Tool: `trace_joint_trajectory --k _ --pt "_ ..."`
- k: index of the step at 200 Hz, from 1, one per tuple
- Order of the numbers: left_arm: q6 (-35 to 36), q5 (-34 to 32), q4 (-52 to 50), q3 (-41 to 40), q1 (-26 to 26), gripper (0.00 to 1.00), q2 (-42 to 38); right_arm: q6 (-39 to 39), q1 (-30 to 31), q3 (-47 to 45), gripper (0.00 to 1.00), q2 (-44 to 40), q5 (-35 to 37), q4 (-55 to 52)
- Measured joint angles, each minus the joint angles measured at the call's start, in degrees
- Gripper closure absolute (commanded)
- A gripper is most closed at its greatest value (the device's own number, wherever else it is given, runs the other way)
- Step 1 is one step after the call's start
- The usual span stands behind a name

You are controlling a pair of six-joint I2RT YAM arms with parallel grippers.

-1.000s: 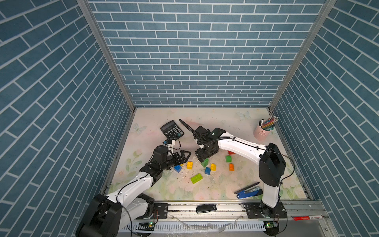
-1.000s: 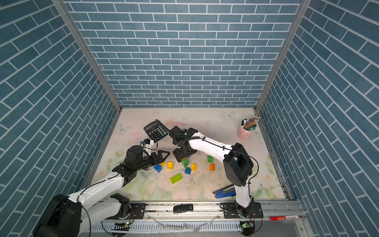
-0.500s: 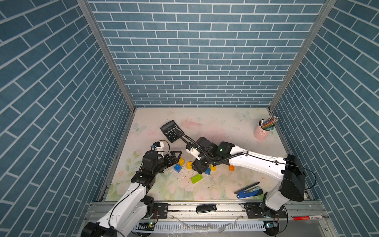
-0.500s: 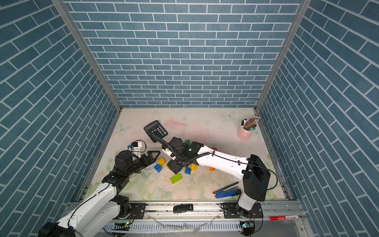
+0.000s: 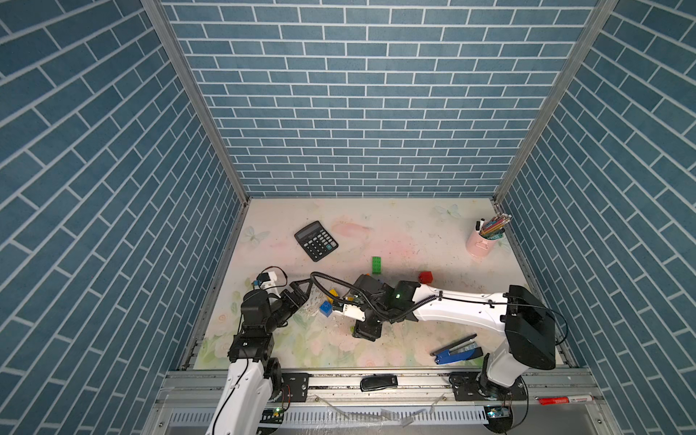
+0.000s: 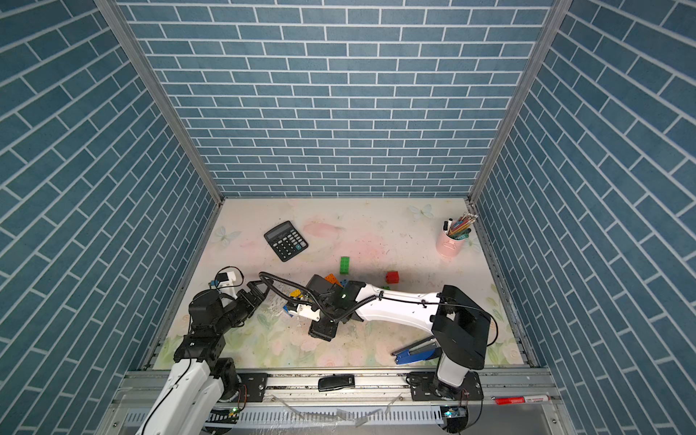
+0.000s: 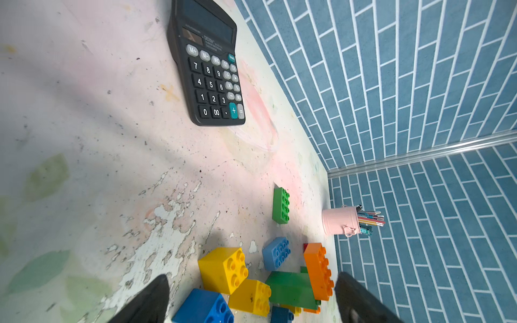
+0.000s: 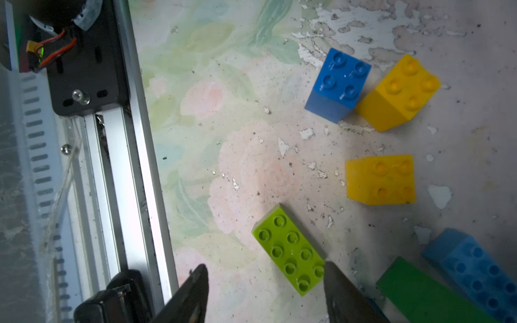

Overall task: Assemble a fork with lego
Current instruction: Pick up the lego brick from the center of the board.

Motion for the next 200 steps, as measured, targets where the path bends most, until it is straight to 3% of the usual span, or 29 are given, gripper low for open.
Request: trace_joint_trajectory --k 60,200 --pt "-1.44 2.38 0.02 -0.44 1.66 0.06 0.22 -10.71 0.04 2.78 0.45 7.87 -3.37 -3.17" --pt "-2.78 4.24 1.92 -1.84 2.93 0.08 1.36 -18.29 -1.05 6.62 0.52 12.55 -2.97 -4.44"
